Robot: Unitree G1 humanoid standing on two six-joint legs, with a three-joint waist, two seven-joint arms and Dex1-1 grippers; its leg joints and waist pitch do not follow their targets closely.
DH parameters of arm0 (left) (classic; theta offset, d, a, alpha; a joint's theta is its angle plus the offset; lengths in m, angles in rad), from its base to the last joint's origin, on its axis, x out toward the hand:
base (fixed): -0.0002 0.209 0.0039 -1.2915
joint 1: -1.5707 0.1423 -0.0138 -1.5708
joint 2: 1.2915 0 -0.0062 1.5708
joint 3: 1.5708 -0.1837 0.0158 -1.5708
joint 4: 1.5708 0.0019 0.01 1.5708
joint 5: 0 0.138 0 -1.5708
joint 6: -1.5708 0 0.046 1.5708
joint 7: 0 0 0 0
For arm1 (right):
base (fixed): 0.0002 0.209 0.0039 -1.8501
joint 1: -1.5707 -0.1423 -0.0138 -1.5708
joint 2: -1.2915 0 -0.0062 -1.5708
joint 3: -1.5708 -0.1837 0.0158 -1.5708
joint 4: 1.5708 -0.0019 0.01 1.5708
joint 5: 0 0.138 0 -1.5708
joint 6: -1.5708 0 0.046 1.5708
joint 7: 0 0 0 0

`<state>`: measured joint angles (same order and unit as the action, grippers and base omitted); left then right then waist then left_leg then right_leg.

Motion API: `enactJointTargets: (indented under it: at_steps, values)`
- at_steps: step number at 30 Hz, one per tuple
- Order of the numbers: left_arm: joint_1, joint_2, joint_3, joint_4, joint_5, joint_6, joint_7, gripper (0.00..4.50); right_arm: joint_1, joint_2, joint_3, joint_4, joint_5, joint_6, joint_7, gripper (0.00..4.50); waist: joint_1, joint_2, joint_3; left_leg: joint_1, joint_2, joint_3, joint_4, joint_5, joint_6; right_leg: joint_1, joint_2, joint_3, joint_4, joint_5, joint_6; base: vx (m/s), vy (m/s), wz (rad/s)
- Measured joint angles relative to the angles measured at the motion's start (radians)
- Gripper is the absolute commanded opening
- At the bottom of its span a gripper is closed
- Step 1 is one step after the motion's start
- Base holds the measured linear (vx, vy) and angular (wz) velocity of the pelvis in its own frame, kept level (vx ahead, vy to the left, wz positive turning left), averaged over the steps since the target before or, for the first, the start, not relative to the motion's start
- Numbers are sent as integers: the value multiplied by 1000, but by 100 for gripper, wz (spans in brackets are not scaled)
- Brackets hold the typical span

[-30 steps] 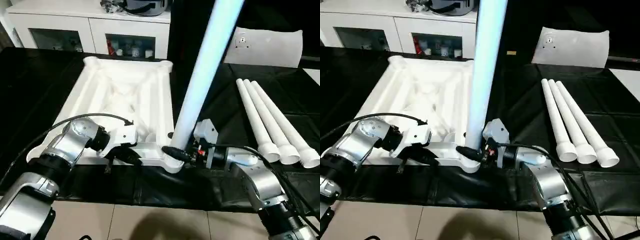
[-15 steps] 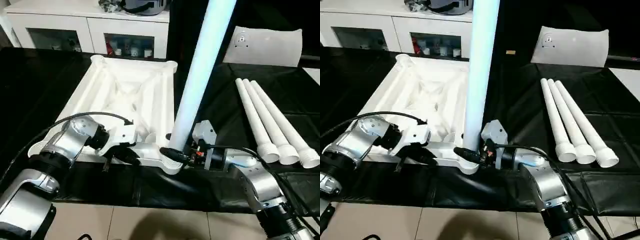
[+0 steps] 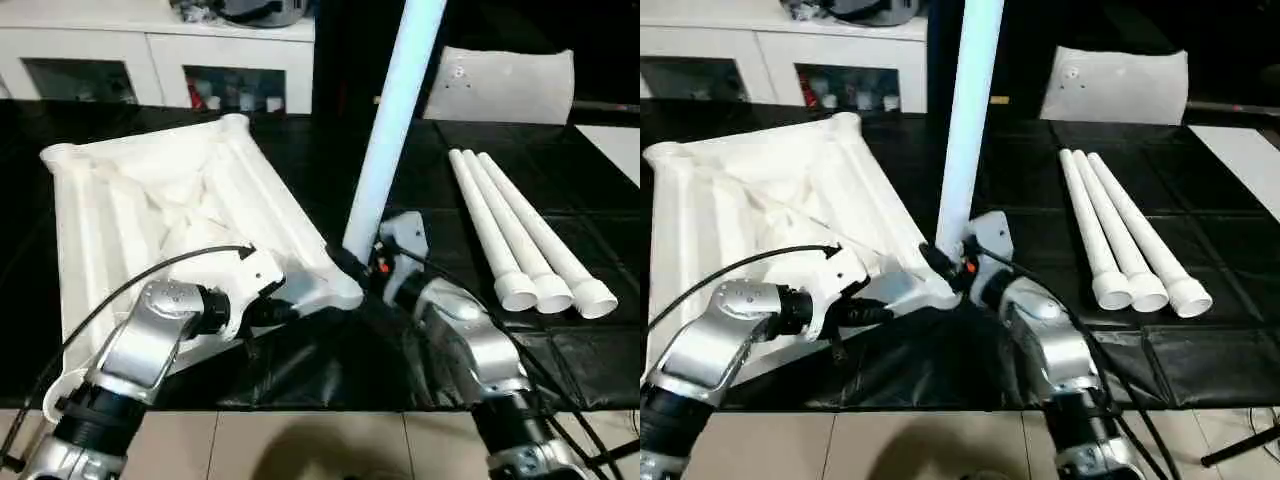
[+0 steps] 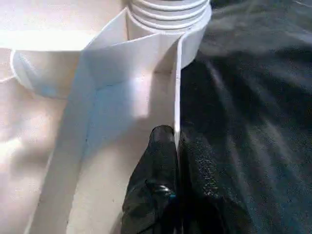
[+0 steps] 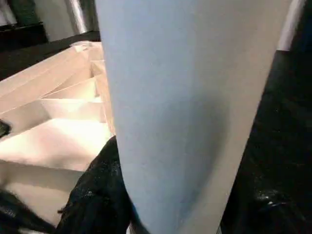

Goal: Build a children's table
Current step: Insert table leg to table base

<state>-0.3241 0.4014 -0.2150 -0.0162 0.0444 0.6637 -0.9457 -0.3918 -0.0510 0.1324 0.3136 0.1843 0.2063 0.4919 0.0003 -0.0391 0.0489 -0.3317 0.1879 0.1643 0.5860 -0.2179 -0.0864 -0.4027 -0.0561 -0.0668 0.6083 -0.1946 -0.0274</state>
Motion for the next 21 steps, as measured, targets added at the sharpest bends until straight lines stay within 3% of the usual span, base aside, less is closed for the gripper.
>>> enactJointTargets:
  at_steps: [4,9,11,17,21]
  values:
    - [1,-7,-20,-54,19,67,46,0,-22,22,-14,32,-3,-1,-28,190,-12,-6,3,0,0,0,0,0,0,0,0,0,0,0,0,0,0,0]
    - [-12,-2,-30,-49,25,68,55,0,-51,29,-17,65,-7,0,-34,190,-19,-9,3,-1,0,0,-1,-1,-1,0,0,0,-1,0,-1,0,0,0]
    - [-24,-1,-32,-36,25,68,55,0,-65,30,-20,84,-6,-1,-34,246,-19,-8,3,0,0,0,0,-1,-1,0,1,0,-1,1,-1,0,0,0]
    - [-45,3,-44,-7,13,49,43,0,-74,39,-32,153,-3,0,-45,276,-13,-7,4,-2,0,0,0,-1,-1,0,0,1,-1,1,-1,0,0,0]
    - [-69,10,-49,30,-3,20,27,0,-75,26,-35,161,-3,1,-28,321,-4,-4,7,-2,0,0,-2,-1,-1,-1,0,0,-1,4,-7,0,0,0]
